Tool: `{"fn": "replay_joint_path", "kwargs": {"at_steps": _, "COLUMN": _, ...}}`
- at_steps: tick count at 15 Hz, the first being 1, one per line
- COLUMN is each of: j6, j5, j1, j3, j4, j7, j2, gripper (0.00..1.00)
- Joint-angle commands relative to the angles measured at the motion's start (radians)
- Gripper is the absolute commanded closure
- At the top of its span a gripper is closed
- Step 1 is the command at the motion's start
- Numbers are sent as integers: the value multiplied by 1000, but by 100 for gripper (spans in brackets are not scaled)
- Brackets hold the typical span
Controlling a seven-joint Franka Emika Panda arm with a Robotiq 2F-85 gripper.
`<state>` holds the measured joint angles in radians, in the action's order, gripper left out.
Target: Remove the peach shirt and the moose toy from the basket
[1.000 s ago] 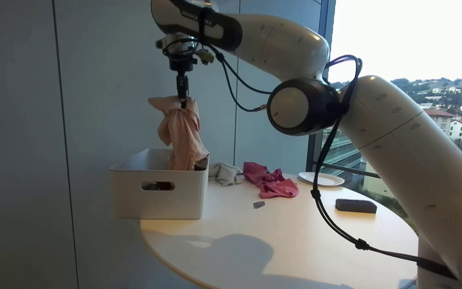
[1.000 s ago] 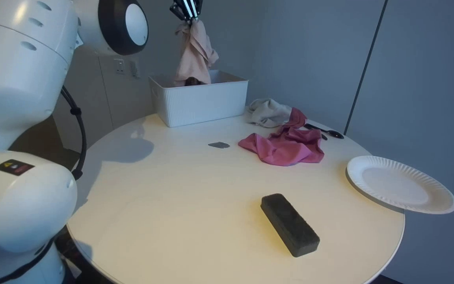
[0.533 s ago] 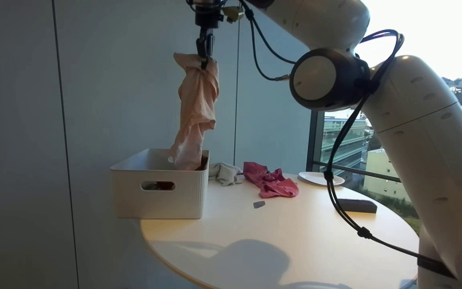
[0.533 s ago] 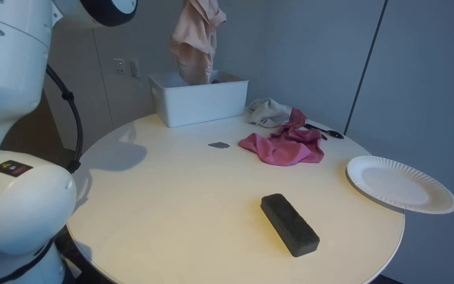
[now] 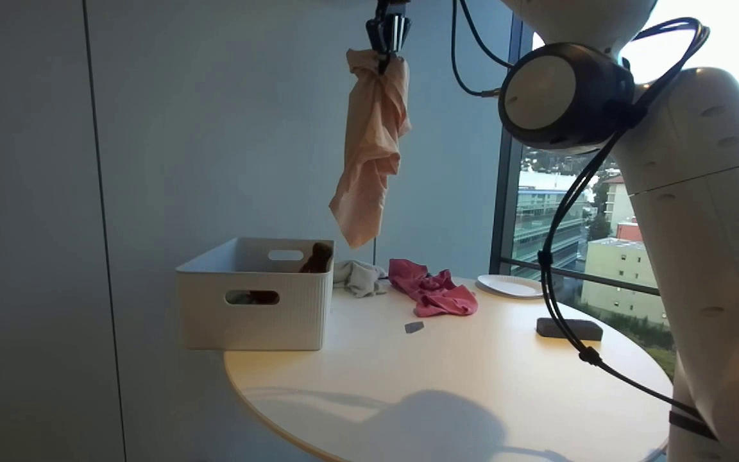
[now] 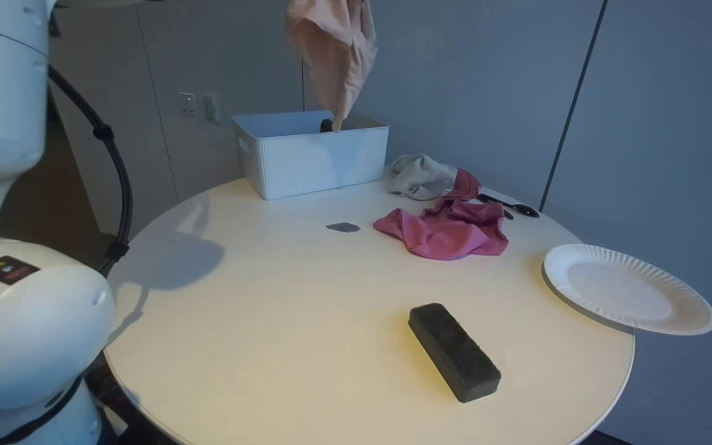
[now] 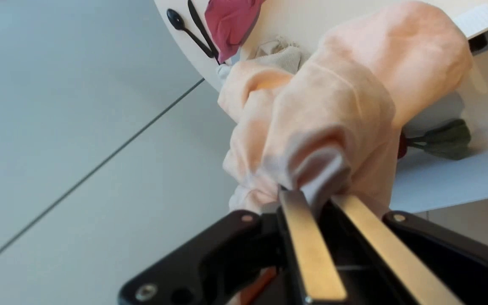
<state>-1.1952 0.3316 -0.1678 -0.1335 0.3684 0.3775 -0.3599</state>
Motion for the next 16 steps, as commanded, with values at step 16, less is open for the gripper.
{"fn": "replay_joint_path", "kwargs": {"at_steps": 16, "j6": 195, "j5": -146, "j1": 269, "j3": 11, "j4": 52, "j7": -337, "j2": -470, "gripper": 96}}
